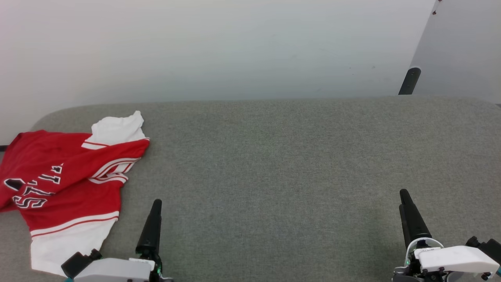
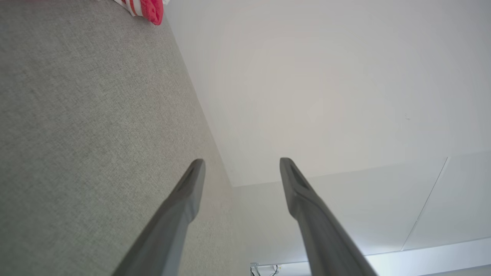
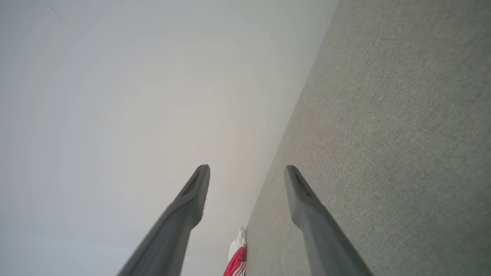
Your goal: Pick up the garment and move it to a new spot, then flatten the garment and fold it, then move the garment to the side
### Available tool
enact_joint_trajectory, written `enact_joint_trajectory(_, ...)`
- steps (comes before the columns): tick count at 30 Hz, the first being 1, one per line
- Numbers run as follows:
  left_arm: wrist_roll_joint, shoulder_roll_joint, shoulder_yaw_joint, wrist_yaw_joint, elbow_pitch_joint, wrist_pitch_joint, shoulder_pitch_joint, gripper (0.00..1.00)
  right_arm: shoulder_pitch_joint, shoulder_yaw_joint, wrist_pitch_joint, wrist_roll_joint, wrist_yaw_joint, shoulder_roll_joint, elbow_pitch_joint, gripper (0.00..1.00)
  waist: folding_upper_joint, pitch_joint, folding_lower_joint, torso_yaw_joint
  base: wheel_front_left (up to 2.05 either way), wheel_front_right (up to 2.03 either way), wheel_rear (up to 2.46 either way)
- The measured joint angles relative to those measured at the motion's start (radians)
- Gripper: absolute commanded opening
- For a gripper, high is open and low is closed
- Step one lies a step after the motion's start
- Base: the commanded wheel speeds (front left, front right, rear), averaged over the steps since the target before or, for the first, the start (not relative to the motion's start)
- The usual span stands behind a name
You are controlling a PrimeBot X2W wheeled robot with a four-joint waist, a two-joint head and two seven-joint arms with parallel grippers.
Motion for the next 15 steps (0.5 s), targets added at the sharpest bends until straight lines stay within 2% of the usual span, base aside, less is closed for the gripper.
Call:
enact_joint_trajectory(7, 0.085, 0.017, -0.02, 0.0, 0.011, -0.035, 0.0, 1.0, -0.003, 0.015, -0.021, -0.098, 0.0, -0.005, 0.007, 1.0, -0.0001, -0.003, 0.0, 0.001, 0.0, 0.0, 0.0)
enact_joint_trajectory(15, 0.251, 0.024, -0.019, 0.0, 0.022, -0.063, 0.0, 1.0, -0.012, 0.021, -0.043, -0.24, 0.0, -0.004, 0.021, 1.0, 0.0, -0.007, 0.0, 0.003, 0.0, 0.0, 0.0)
